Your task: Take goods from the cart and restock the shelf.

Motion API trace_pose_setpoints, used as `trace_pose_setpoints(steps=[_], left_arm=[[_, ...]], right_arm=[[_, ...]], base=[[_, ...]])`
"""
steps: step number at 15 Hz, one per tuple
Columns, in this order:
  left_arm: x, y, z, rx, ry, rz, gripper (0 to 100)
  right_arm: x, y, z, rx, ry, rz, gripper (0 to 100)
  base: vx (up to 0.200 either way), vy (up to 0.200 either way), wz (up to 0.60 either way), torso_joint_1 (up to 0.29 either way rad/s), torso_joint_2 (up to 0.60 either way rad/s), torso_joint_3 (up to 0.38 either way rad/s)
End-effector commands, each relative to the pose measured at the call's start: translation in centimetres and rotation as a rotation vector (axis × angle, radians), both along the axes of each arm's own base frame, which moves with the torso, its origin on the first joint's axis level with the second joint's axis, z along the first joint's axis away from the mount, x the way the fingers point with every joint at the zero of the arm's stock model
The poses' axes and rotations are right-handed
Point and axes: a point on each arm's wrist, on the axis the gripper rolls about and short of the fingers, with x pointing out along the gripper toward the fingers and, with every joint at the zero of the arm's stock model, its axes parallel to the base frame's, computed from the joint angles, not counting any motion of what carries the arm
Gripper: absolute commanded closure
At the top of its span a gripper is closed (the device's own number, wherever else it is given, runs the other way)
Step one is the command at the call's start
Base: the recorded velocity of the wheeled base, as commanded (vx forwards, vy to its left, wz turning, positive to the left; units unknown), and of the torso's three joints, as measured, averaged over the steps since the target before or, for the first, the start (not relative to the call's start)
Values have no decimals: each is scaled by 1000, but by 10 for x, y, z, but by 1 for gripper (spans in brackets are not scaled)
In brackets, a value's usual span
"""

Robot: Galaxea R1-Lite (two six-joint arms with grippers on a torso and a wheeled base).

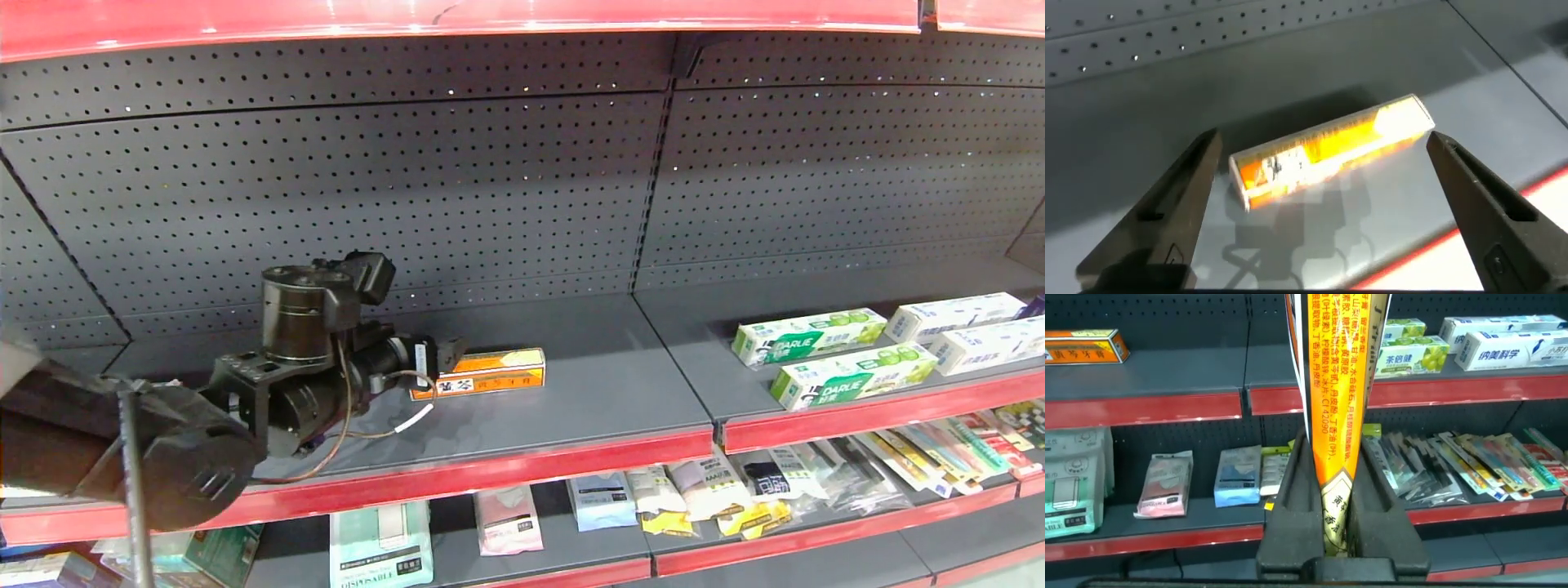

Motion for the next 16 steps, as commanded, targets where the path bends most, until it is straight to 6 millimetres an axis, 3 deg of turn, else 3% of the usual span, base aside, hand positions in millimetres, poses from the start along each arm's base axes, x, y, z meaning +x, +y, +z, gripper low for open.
trace_pose_setpoints(steps=[1,4,8,12,16], left_arm=[[25,-18,-15,10,14,9,0],[42,-31,-24,8,13,26,0],[43,-36,-40,14,81,29,0],[70,-51,-43,-37,55,88,0],[72,-51,-48,-9,86,106,0]], right_arm=[[0,0,0,0,-1,0,100],[0,0,0,-2,-1,0,100],[0,0,0,-2,-1,2,100],[0,0,0,-3,-1,2,100],[0,0,0,-3,-1,3,100]], base=[[0,0,0,0,0,0],[0,0,0,0,0,0],[0,0,0,0,0,0],[0,0,0,0,0,0],[0,0,0,0,0,0]])
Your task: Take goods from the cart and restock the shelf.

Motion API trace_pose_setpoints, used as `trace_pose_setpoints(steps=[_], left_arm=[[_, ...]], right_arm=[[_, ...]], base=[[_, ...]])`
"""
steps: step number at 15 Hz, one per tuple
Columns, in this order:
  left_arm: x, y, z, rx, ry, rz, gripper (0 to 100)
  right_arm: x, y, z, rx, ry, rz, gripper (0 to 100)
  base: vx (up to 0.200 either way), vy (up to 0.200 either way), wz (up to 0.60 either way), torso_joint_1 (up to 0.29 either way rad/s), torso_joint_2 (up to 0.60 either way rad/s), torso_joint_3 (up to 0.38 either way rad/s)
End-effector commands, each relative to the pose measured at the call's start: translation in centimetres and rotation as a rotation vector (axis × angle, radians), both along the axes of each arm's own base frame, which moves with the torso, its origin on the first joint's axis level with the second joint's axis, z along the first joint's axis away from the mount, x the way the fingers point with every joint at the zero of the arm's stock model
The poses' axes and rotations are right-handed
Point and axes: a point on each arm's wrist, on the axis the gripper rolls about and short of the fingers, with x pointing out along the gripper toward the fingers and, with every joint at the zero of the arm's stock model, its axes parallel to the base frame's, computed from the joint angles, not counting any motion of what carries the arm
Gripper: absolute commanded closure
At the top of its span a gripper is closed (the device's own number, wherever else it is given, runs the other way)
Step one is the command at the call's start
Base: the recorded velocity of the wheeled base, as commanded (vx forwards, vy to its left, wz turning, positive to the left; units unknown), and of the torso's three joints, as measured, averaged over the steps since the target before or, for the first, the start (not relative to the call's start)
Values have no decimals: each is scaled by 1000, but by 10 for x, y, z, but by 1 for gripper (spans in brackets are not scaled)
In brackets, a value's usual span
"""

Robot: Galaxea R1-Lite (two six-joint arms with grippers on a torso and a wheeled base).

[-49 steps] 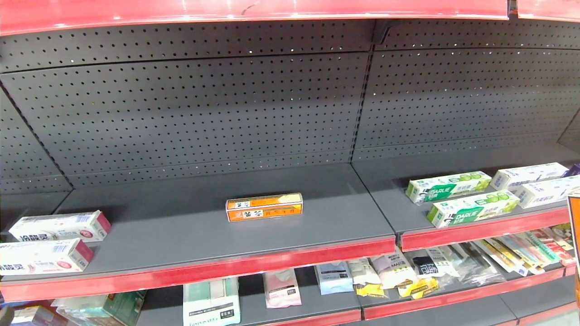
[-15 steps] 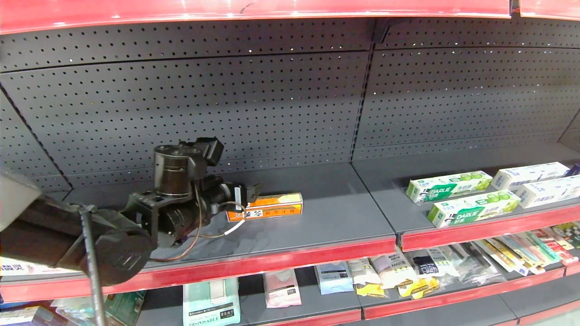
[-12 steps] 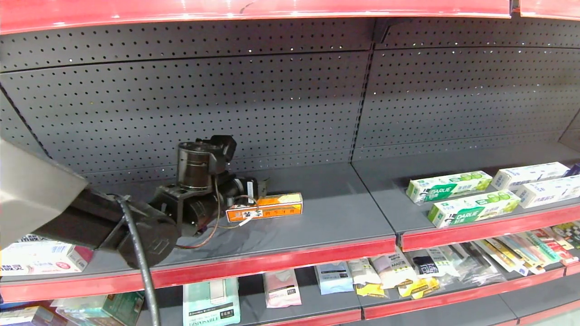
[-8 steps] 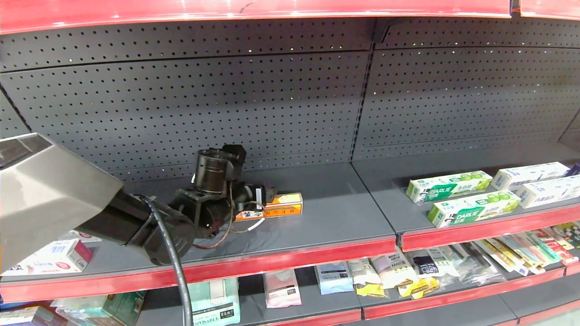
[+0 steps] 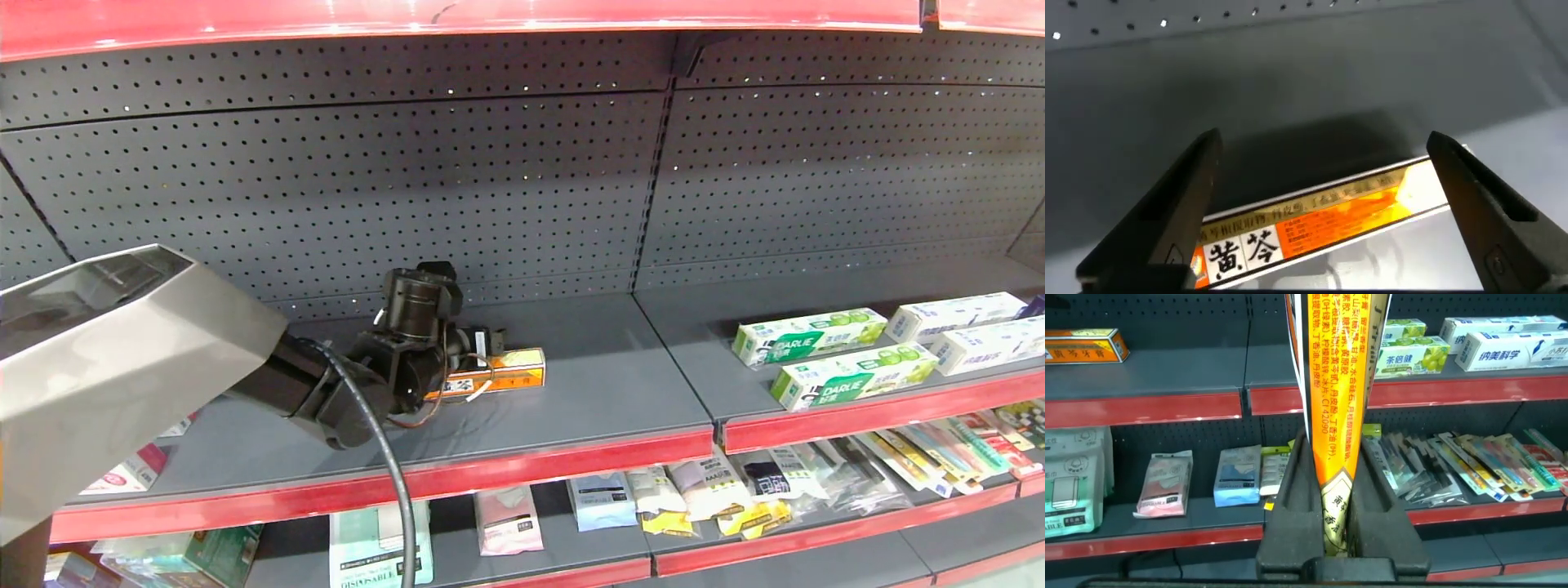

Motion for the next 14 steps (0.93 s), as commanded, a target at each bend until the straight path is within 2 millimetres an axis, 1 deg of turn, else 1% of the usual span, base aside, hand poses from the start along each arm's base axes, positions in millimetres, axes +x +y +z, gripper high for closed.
trace_pose_setpoints(steps=[1,4,8,11,12,14], left_arm=[[5,-2,-6,6,7,19,0],[15,-11,-12,-8,-4,67,0],[17,-15,-17,0,1,69,0],[16,-22,-20,12,18,53,0],[22,-27,-20,2,19,56,0],[26,-35,-15,-8,12,49,0]], right_arm=[[0,0,0,0,-1,2,100],[0,0,0,0,-1,0,100],[0,0,0,0,-1,0,100],[0,0,0,0,-1,0,100],[0,0,0,0,-1,0,100],[0,0,0,0,-1,0,100]], base=[[0,0,0,0,0,0],[0,0,0,0,0,0],[0,0,0,0,0,0],[0,0,0,0,0,0],[0,0,0,0,0,0],[0,0,0,0,0,0]])
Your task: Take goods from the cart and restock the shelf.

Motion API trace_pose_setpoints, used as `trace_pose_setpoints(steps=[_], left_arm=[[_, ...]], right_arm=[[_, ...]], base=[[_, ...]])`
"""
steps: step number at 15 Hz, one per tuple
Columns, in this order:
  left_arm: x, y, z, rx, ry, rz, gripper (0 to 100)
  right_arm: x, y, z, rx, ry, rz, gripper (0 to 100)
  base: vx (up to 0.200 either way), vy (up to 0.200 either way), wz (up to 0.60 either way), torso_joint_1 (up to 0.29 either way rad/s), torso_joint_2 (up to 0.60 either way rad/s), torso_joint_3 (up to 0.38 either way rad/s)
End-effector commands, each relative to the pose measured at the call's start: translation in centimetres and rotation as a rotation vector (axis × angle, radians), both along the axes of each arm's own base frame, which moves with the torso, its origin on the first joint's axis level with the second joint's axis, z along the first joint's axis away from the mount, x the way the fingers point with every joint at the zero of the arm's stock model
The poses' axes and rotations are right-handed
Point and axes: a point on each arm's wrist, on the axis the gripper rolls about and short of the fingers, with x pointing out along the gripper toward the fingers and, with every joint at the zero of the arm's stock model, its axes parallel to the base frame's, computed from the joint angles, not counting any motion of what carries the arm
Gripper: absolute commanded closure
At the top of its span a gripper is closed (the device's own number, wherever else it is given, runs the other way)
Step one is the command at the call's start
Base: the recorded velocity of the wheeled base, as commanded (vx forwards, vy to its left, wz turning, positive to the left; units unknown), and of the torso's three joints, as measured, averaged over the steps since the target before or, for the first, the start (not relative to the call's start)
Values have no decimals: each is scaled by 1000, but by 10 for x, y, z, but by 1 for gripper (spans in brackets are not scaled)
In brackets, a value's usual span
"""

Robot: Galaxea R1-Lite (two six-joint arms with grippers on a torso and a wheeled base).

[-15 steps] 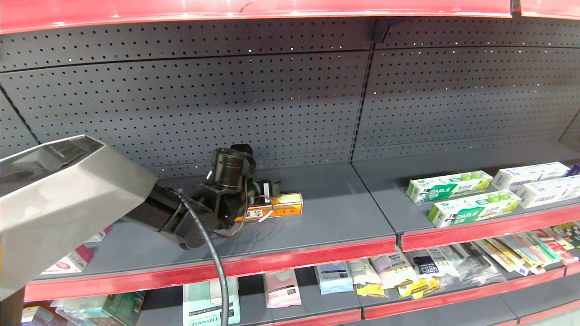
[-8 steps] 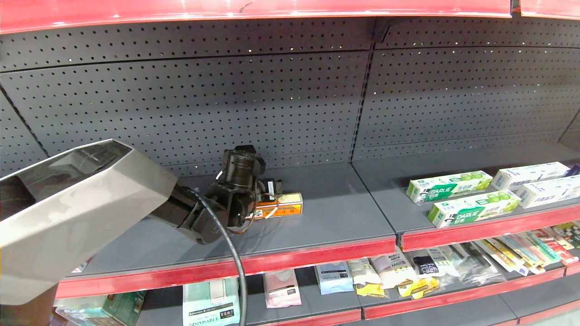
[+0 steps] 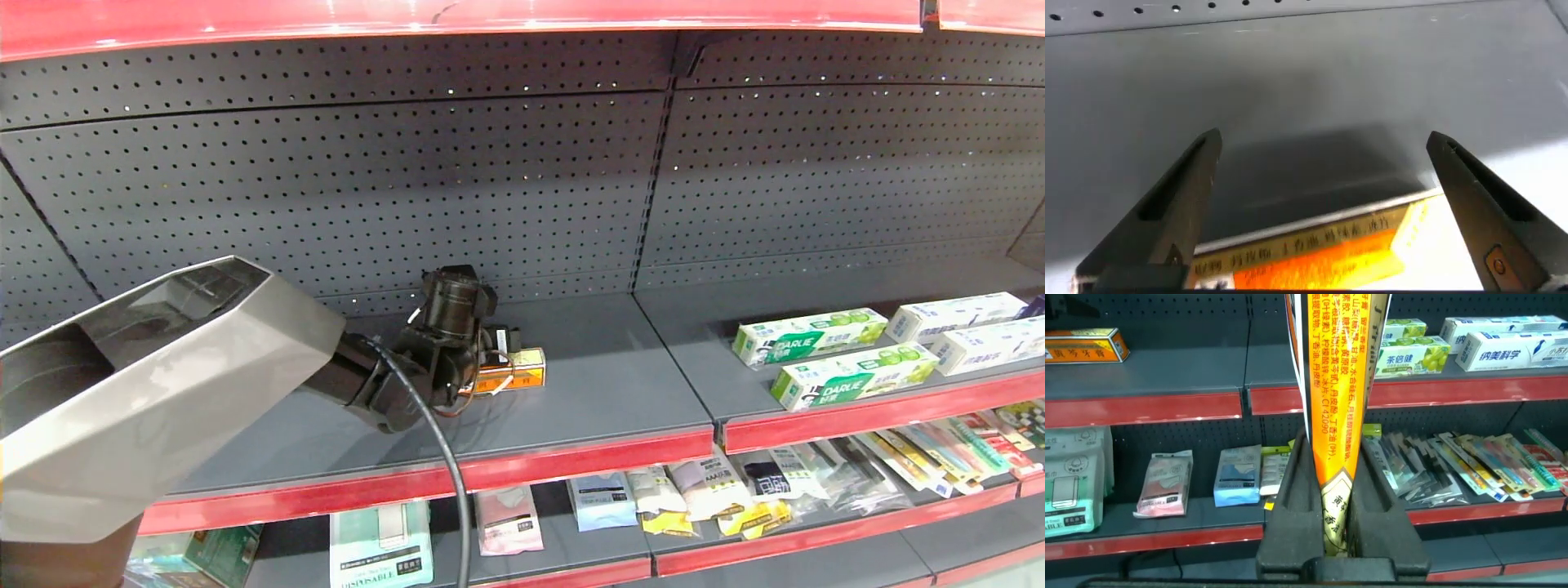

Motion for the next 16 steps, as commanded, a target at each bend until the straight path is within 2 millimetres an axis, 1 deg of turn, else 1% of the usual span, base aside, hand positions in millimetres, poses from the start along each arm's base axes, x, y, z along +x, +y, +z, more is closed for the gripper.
trace_pose_setpoints(steps=[1,7,10,15,16], left_arm=[[2,-9,2,0,4,-10,0],[-2,-5,-6,31,32,17,0],[-7,-1,-15,48,61,19,0],[-10,1,-14,49,63,18,0],[-12,2,-11,47,63,15,0]], right_arm=[[0,0,0,0,-1,0,100],[0,0,0,0,-1,1,100],[0,0,0,0,-1,1,100],[0,0,0,0,-1,1,100],[0,0,0,0,-1,1,100]], base=[[0,0,0,0,0,0],[0,0,0,0,0,0],[0,0,0,0,0,0],[0,0,0,0,0,0],[0,0,0,0,0,0]])
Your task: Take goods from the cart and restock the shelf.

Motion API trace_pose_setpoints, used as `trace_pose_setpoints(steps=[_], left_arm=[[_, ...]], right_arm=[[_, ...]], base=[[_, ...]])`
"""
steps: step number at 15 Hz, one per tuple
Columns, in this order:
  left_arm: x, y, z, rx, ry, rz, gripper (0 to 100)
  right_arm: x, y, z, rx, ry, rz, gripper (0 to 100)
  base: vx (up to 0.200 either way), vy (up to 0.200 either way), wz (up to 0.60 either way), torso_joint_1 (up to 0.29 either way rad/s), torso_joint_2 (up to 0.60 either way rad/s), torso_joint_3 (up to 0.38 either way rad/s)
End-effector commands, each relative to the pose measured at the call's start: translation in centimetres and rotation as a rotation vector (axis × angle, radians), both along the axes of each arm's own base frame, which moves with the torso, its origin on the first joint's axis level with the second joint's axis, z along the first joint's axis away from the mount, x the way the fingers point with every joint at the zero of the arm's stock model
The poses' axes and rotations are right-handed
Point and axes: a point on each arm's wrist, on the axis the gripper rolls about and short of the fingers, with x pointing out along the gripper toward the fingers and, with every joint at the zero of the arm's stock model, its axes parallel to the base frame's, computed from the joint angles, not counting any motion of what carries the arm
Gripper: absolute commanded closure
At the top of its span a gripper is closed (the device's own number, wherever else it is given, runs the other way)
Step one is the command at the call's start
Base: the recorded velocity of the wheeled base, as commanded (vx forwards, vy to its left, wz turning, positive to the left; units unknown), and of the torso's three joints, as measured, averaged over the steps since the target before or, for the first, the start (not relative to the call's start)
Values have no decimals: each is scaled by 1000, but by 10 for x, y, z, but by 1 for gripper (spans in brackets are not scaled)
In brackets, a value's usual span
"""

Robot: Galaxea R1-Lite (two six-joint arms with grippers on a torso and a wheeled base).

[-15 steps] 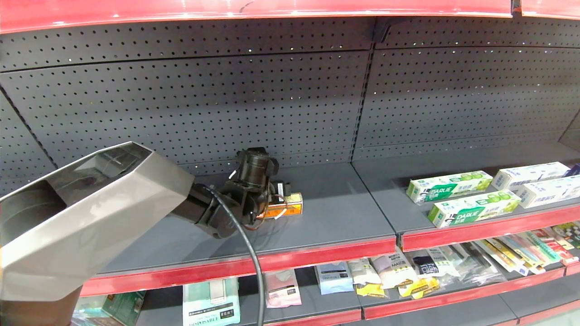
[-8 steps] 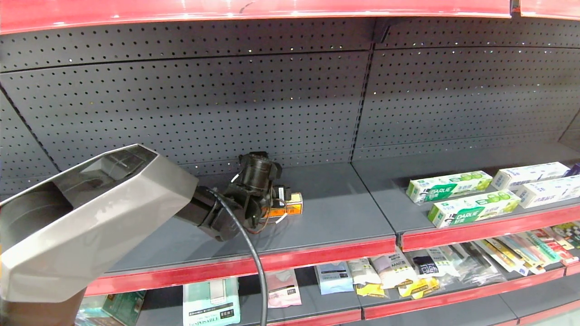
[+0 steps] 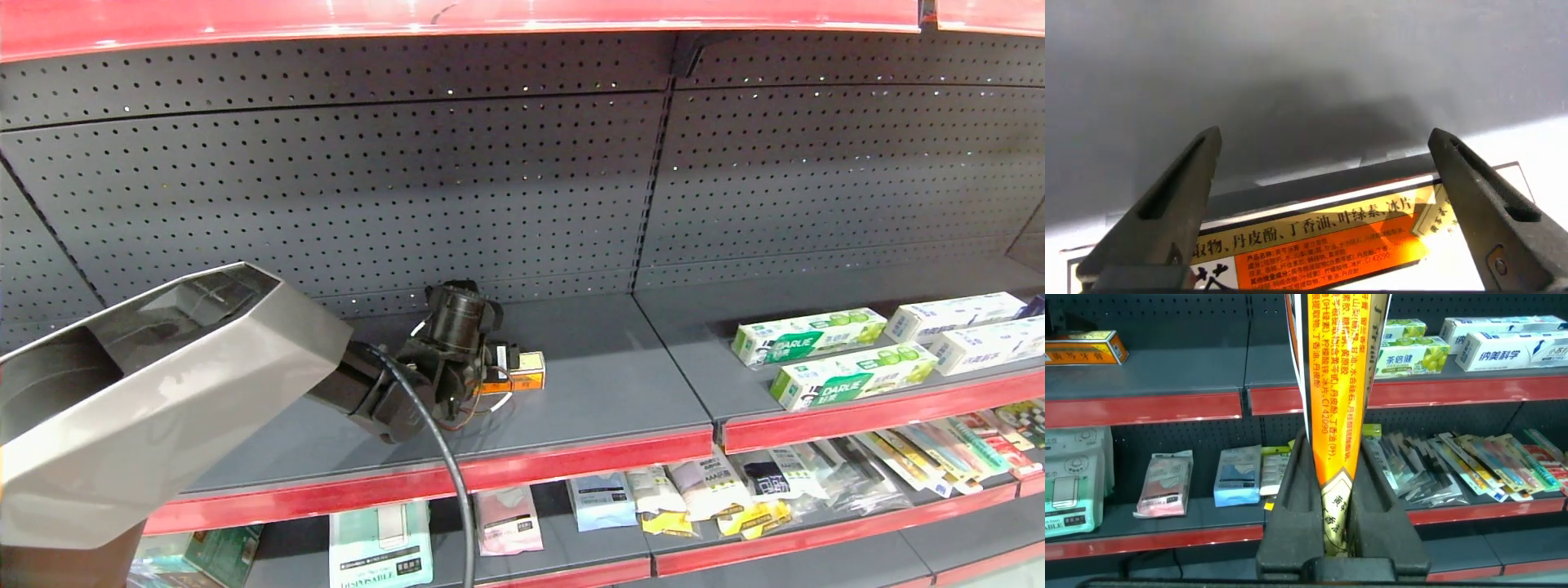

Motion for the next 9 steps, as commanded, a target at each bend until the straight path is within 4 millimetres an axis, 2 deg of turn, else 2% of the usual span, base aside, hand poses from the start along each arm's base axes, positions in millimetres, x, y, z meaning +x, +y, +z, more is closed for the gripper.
trace_pose_setpoints(steps=[1,4,9], left_arm=[[-4,3,4,0,3,-3,0],[-12,7,10,-1,6,-7,0],[-27,15,6,-6,48,8,0]], right_arm=[[0,0,0,0,-1,0,100],[0,0,0,0,-1,0,100],[0,0,0,0,-1,0,100]], base=[[0,0,0,0,0,0],[0,0,0,0,0,0],[0,0,0,0,0,0]])
